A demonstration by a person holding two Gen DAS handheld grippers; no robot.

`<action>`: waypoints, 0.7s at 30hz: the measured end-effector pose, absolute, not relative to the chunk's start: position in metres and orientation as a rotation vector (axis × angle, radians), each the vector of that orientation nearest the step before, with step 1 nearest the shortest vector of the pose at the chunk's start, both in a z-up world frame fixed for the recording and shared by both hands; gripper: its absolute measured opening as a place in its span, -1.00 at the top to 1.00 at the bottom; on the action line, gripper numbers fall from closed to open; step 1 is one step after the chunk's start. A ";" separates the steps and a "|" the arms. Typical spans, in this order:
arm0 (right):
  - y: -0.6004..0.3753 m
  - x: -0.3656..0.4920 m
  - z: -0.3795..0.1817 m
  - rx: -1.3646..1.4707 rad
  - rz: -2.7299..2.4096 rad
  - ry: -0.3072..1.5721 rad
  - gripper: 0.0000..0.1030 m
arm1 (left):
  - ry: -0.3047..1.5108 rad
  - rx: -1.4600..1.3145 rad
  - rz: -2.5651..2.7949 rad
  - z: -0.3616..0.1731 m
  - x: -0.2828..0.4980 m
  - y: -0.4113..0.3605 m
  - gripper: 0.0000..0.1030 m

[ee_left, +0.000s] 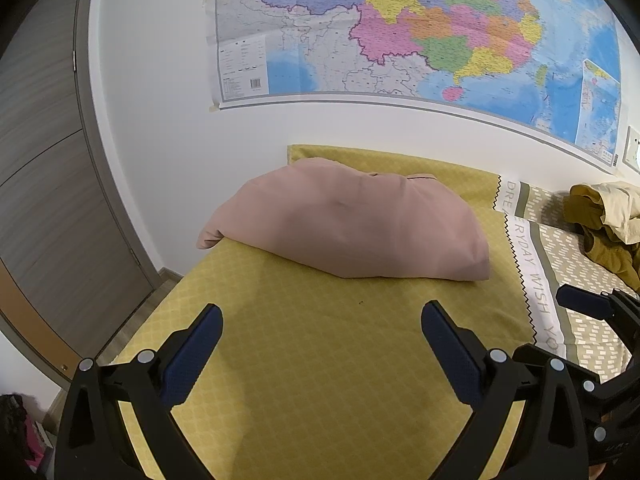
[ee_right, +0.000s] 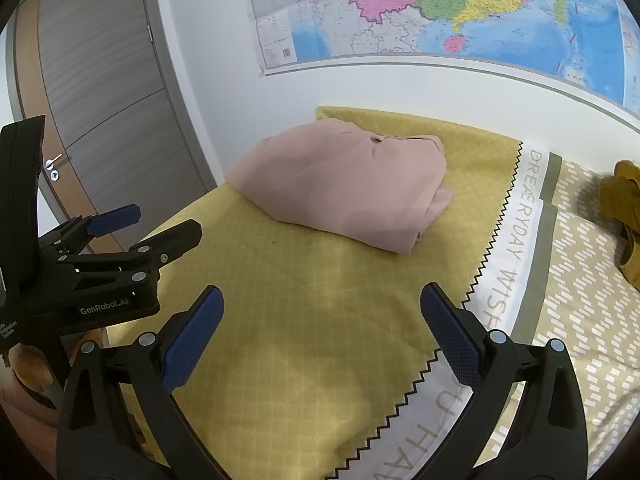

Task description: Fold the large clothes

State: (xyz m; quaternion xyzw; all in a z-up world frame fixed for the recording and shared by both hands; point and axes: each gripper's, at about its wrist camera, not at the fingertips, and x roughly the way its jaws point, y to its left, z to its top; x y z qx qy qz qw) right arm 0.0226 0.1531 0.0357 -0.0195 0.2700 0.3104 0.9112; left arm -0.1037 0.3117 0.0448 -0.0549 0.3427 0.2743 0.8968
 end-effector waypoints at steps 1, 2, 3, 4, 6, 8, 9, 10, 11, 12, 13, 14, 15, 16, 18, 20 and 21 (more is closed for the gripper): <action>0.153 0.023 0.036 -0.039 0.639 0.556 -0.89 | 0.710 -0.113 0.570 0.045 -0.104 0.311 -0.87; 0.152 0.023 0.036 -0.039 0.641 0.556 -0.89 | 0.710 -0.114 0.570 0.045 -0.104 0.311 -0.87; 0.153 0.023 0.036 -0.040 0.640 0.556 -0.89 | 0.711 -0.114 0.569 0.045 -0.104 0.311 -0.87; 0.153 0.023 0.036 -0.038 0.640 0.555 -0.89 | 0.712 -0.114 0.570 0.045 -0.103 0.311 -0.87; 0.153 0.023 0.035 -0.040 0.637 0.558 -0.89 | 0.711 -0.115 0.569 0.045 -0.104 0.310 -0.87; 0.152 0.022 0.036 -0.039 0.639 0.557 -0.89 | 0.712 -0.115 0.571 0.044 -0.104 0.310 -0.87; 0.152 0.022 0.036 -0.041 0.639 0.559 -0.89 | 0.712 -0.115 0.569 0.045 -0.104 0.310 -0.87; 0.152 0.022 0.036 -0.040 0.638 0.556 -0.89 | 0.713 -0.115 0.570 0.044 -0.104 0.310 -0.87; 0.152 0.022 0.036 -0.038 0.640 0.555 -0.89 | 0.713 -0.114 0.571 0.044 -0.104 0.310 -0.87; 0.153 0.022 0.036 -0.039 0.641 0.557 -0.89 | 0.713 -0.114 0.571 0.045 -0.104 0.309 -0.87; 0.153 0.021 0.036 -0.039 0.636 0.555 -0.89 | 0.714 -0.114 0.570 0.044 -0.104 0.309 -0.87; 0.152 0.022 0.036 -0.036 0.639 0.553 -0.89 | 0.715 -0.114 0.570 0.044 -0.104 0.309 -0.87; 0.152 0.022 0.036 -0.034 0.641 0.554 -0.89 | 0.715 -0.114 0.570 0.044 -0.104 0.308 -0.87; 0.152 0.022 0.036 -0.035 0.638 0.554 -0.89 | 0.716 -0.114 0.569 0.044 -0.103 0.308 -0.87; 0.152 0.022 0.036 -0.034 0.641 0.554 -0.89 | 0.717 -0.115 0.569 0.044 -0.104 0.309 -0.87; 0.152 0.022 0.036 -0.032 0.640 0.551 -0.89 | 0.719 -0.117 0.566 0.044 -0.103 0.309 -0.87; 0.152 0.022 0.036 -0.032 0.641 0.551 -0.89 | 0.719 -0.115 0.567 0.043 -0.103 0.309 -0.87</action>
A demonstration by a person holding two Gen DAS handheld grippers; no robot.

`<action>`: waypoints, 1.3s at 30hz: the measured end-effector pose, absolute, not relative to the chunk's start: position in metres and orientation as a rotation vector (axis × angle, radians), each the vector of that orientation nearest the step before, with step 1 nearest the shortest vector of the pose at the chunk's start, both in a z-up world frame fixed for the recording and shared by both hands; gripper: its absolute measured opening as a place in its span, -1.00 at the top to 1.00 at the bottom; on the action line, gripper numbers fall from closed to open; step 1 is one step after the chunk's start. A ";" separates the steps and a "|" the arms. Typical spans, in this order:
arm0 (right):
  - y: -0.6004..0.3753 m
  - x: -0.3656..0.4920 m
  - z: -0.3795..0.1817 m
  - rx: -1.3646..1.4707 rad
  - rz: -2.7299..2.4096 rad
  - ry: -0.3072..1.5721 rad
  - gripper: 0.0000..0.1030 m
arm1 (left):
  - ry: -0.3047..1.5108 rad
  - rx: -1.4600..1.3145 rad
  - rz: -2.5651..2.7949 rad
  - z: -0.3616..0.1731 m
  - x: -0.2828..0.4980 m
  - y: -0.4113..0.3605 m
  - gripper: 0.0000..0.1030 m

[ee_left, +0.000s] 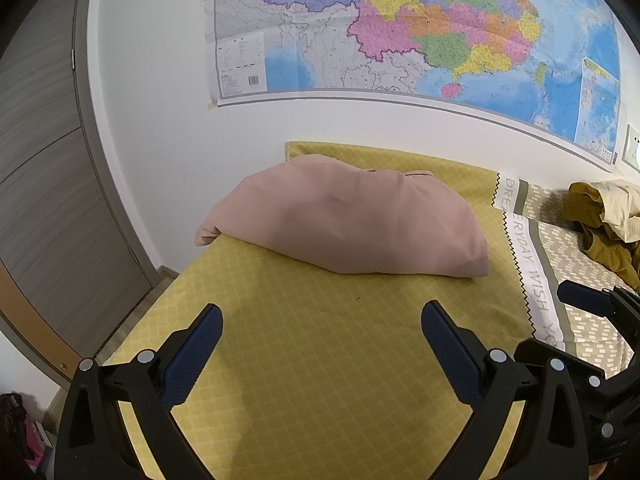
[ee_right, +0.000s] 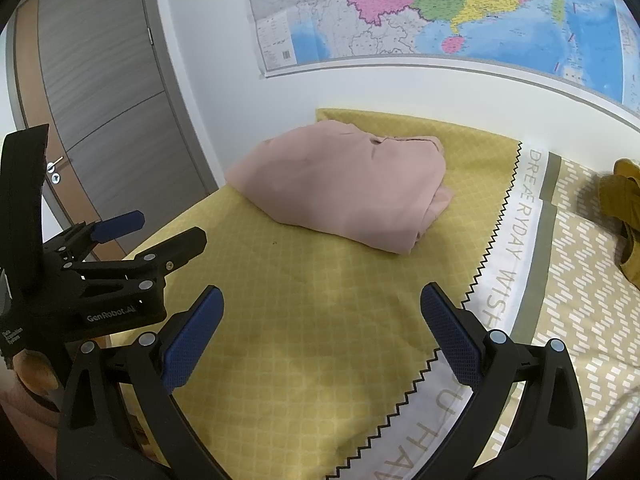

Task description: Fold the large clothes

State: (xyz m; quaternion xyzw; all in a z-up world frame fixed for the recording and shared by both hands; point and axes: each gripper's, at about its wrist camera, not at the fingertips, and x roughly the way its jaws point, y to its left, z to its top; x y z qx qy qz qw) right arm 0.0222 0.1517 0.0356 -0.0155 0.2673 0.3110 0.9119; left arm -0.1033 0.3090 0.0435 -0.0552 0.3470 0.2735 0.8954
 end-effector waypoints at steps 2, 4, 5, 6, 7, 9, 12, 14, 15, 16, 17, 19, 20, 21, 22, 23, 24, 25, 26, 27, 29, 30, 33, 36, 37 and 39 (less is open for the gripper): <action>0.152 0.023 0.035 -0.030 0.638 0.551 -0.89 | 0.718 -0.113 0.567 0.043 -0.103 0.309 -0.87; 0.152 0.023 0.035 -0.030 0.638 0.551 -0.89 | 0.718 -0.115 0.568 0.043 -0.103 0.309 -0.87; 0.152 0.023 0.035 -0.030 0.636 0.550 -0.89 | 0.718 -0.116 0.567 0.043 -0.103 0.309 -0.87; 0.152 0.022 0.035 -0.028 0.637 0.550 -0.89 | 0.719 -0.117 0.569 0.043 -0.103 0.309 -0.87; 0.152 0.022 0.035 -0.028 0.638 0.551 -0.89 | 0.719 -0.117 0.569 0.042 -0.103 0.309 -0.87; 0.152 0.023 0.035 -0.028 0.638 0.551 -0.89 | 0.718 -0.117 0.567 0.042 -0.103 0.309 -0.87; 0.152 0.023 0.035 -0.027 0.640 0.552 -0.89 | 0.718 -0.115 0.569 0.042 -0.103 0.309 -0.87; 0.152 0.023 0.036 -0.028 0.640 0.551 -0.89 | 0.720 -0.116 0.567 0.042 -0.103 0.309 -0.87; 0.152 0.022 0.035 -0.026 0.640 0.551 -0.89 | 0.720 -0.116 0.569 0.042 -0.102 0.309 -0.87; 0.151 0.022 0.036 -0.025 0.641 0.550 -0.89 | 0.720 -0.117 0.568 0.042 -0.102 0.309 -0.87; 0.151 0.022 0.036 -0.024 0.640 0.549 -0.89 | 0.720 -0.117 0.567 0.042 -0.102 0.309 -0.87; 0.151 0.023 0.036 -0.025 0.642 0.551 -0.89 | 0.718 -0.115 0.570 0.042 -0.102 0.308 -0.87; 0.150 0.023 0.035 -0.025 0.639 0.550 -0.89 | 0.720 -0.116 0.568 0.042 -0.102 0.309 -0.87; 0.150 0.022 0.036 -0.023 0.638 0.549 -0.89 | 0.720 -0.117 0.569 0.042 -0.102 0.309 -0.87; 0.151 0.022 0.036 -0.023 0.640 0.550 -0.89 | 0.719 -0.116 0.570 0.042 -0.102 0.309 -0.87; 0.150 0.022 0.036 -0.024 0.638 0.550 -0.89 | 0.721 -0.115 0.569 0.042 -0.102 0.309 -0.87; 0.151 0.022 0.036 -0.024 0.637 0.549 -0.89 | 0.720 -0.115 0.570 0.042 -0.102 0.308 -0.87; 0.151 0.022 0.036 -0.025 0.638 0.551 -0.89 | 0.720 -0.114 0.570 0.042 -0.102 0.308 -0.87; 0.151 0.022 0.036 -0.024 0.635 0.549 -0.89 | 0.720 -0.114 0.570 0.042 -0.102 0.308 -0.87; 0.151 0.022 0.036 -0.024 0.637 0.549 -0.89 | 0.721 -0.115 0.568 0.042 -0.102 0.308 -0.87; 0.150 0.022 0.036 -0.023 0.637 0.548 -0.89 | 0.720 -0.114 0.570 0.043 -0.102 0.307 -0.87; 0.151 0.022 0.036 -0.024 0.637 0.548 -0.89 | 0.720 -0.114 0.569 0.043 -0.102 0.307 -0.87; 0.151 0.022 0.036 -0.023 0.635 0.546 -0.89 | 0.720 -0.116 0.568 0.043 -0.102 0.307 -0.87; 0.151 0.022 0.036 -0.022 0.634 0.545 -0.89 | 0.720 -0.114 0.568 0.043 -0.102 0.308 -0.87; 0.151 0.021 0.036 -0.022 0.635 0.546 -0.89 | 0.721 -0.114 0.568 0.043 -0.102 0.308 -0.87; 0.152 0.021 0.035 -0.024 0.635 0.545 -0.89 | 0.722 -0.116 0.566 0.043 -0.101 0.308 -0.87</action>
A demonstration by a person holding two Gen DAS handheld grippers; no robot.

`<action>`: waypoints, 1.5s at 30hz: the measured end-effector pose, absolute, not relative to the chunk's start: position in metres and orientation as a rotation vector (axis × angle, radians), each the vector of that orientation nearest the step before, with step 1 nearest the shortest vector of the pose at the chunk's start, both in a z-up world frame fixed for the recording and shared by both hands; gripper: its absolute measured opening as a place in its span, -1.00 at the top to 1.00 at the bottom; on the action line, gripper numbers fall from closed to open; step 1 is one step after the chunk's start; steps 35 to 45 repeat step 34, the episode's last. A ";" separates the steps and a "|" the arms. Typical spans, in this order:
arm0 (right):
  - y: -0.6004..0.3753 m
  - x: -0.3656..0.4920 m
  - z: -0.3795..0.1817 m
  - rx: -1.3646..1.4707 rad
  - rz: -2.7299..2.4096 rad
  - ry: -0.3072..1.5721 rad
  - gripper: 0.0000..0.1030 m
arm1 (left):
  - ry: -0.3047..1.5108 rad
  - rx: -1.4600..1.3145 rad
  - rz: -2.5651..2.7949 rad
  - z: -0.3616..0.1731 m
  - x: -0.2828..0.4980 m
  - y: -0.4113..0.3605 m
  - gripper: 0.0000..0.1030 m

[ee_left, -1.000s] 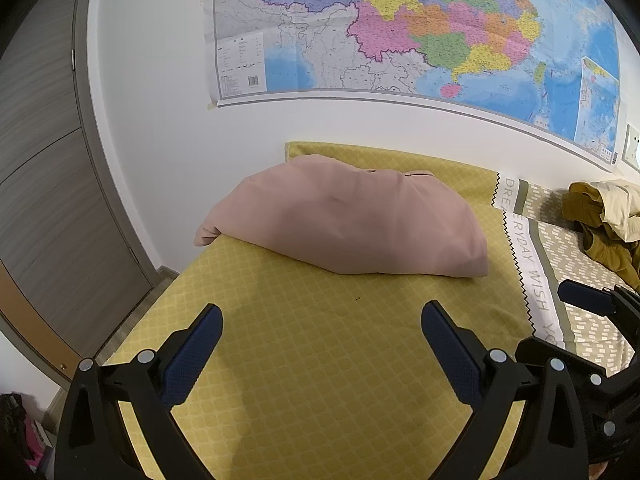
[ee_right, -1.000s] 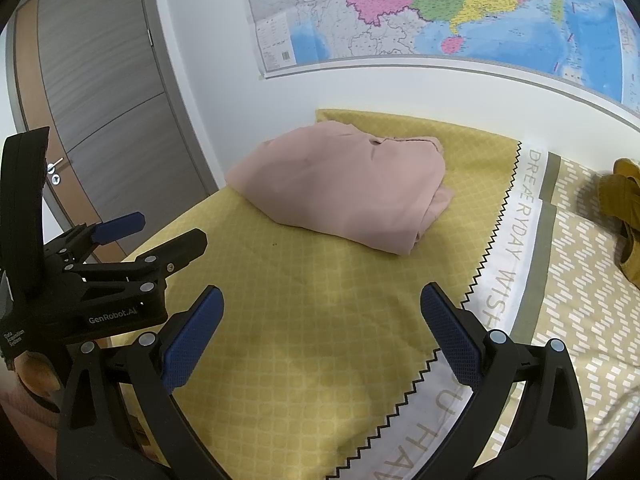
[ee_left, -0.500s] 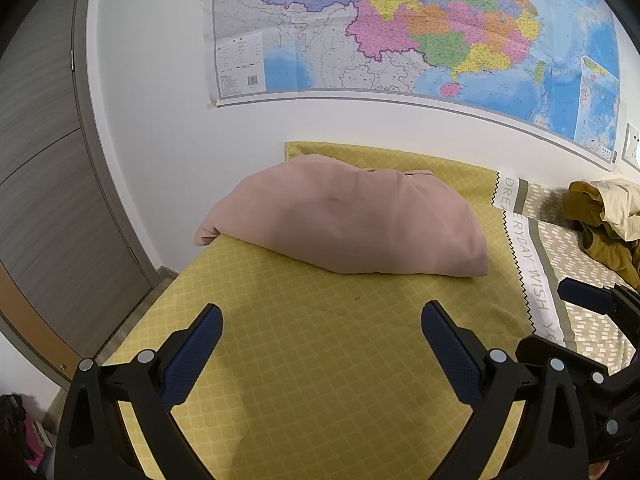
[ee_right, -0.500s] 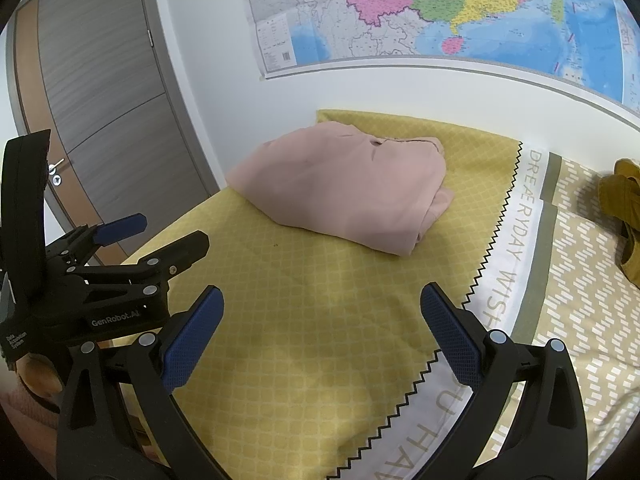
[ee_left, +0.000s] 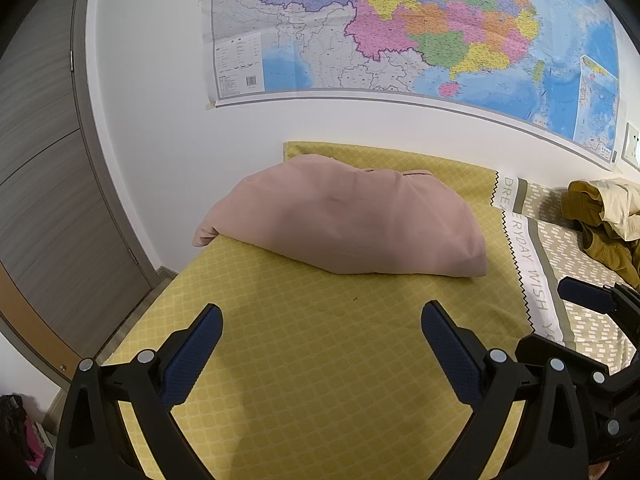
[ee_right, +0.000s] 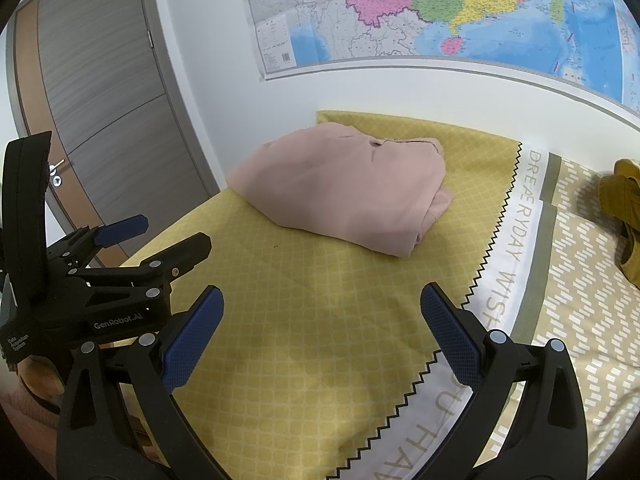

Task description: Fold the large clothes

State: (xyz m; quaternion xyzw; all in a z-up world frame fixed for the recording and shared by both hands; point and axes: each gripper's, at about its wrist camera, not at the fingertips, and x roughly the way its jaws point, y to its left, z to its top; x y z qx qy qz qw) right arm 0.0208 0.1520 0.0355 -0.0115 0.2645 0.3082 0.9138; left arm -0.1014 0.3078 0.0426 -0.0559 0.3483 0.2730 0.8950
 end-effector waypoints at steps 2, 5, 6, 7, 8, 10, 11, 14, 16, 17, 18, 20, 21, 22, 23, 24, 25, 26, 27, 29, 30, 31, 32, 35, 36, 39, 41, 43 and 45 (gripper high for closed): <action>0.152 0.021 0.035 -0.023 0.637 0.548 -0.89 | 0.723 -0.115 0.566 0.043 -0.101 0.308 -0.87; 0.152 0.022 0.035 -0.022 0.638 0.549 -0.89 | 0.723 -0.113 0.565 0.042 -0.101 0.307 -0.87; 0.152 0.022 0.035 -0.022 0.635 0.549 -0.89 | 0.723 -0.112 0.567 0.042 -0.100 0.307 -0.87; 0.152 0.021 0.035 -0.022 0.635 0.548 -0.89 | 0.721 -0.113 0.567 0.042 -0.100 0.307 -0.87; 0.151 0.021 0.035 -0.020 0.638 0.548 -0.89 | 0.721 -0.114 0.564 0.042 -0.100 0.307 -0.87; 0.151 0.021 0.036 -0.020 0.634 0.547 -0.89 | 0.722 -0.114 0.566 0.041 -0.099 0.307 -0.87; 0.151 0.021 0.036 -0.020 0.634 0.548 -0.89 | 0.722 -0.113 0.563 0.041 -0.100 0.307 -0.87; 0.151 0.021 0.036 -0.017 0.631 0.548 -0.89 | 0.719 -0.116 0.562 0.041 -0.099 0.308 -0.87; 0.151 0.019 0.037 -0.017 0.629 0.545 -0.89 | 0.715 -0.116 0.566 0.041 -0.099 0.307 -0.87; 0.150 0.019 0.037 -0.016 0.629 0.544 -0.89 | 0.712 -0.115 0.567 0.041 -0.100 0.306 -0.87; 0.150 0.018 0.037 -0.016 0.629 0.545 -0.89 | 0.709 -0.114 0.566 0.040 -0.099 0.306 -0.87; 0.149 0.017 0.037 -0.014 0.625 0.544 -0.89 | 0.699 -0.112 0.557 0.041 -0.100 0.302 -0.87; 0.149 0.017 0.037 -0.011 0.625 0.545 -0.89 | 0.687 -0.105 0.563 0.042 -0.101 0.301 -0.87; 0.148 0.017 0.037 -0.010 0.624 0.545 -0.89 | 0.681 -0.102 0.565 0.043 -0.103 0.300 -0.87; 0.147 0.016 0.037 -0.009 0.620 0.543 -0.89 | 0.678 -0.102 0.557 0.044 -0.103 0.299 -0.87; 0.146 0.016 0.037 -0.007 0.621 0.542 -0.89 | 0.675 -0.105 0.553 0.045 -0.103 0.298 -0.87; 0.144 0.015 0.038 -0.004 0.619 0.542 -0.89 | 0.671 -0.106 0.554 0.045 -0.104 0.297 -0.87; 0.143 0.015 0.038 -0.003 0.612 0.538 -0.89 | 0.673 -0.104 0.551 0.046 -0.103 0.295 -0.87; 0.140 0.014 0.039 0.000 0.606 0.533 -0.89 | 0.684 -0.107 0.547 0.045 -0.101 0.293 -0.87; 0.132 0.012 0.040 0.013 0.591 0.531 -0.89 | 0.700 -0.135 0.511 0.045 -0.097 0.289 -0.87; 0.126 0.010 0.040 0.019 0.577 0.529 -0.89 | 0.702 -0.147 0.498 0.044 -0.095 0.286 -0.87; 0.121 0.009 0.041 0.023 0.565 0.526 -0.89 | 0.702 -0.153 0.490 0.044 -0.092 0.283 -0.87; 0.111 0.005 0.042 0.030 0.543 0.518 -0.89 | 0.699 -0.159 0.463 0.045 -0.087 0.276 -0.87; 0.089 -0.001 0.042 0.051 0.480 0.509 -0.89 | 0.703 -0.160 0.402 0.045 -0.076 0.261 -0.87; 0.089 -0.001 0.042 0.051 0.480 0.509 -0.89 | 0.703 -0.160 0.402 0.045 -0.076 0.261 -0.87; 0.089 -0.001 0.042 0.051 0.480 0.509 -0.89 | 0.703 -0.160 0.402 0.045 -0.076 0.261 -0.87; 0.089 -0.001 0.042 0.051 0.480 0.509 -0.89 | 0.703 -0.160 0.402 0.045 -0.076 0.261 -0.87; 0.089 -0.001 0.042 0.051 0.480 0.509 -0.89 | 0.703 -0.160 0.402 0.045 -0.076 0.261 -0.87; 0.089 -0.001 0.042 0.051 0.480 0.509 -0.89 | 0.703 -0.160 0.402 0.045 -0.076 0.261 -0.87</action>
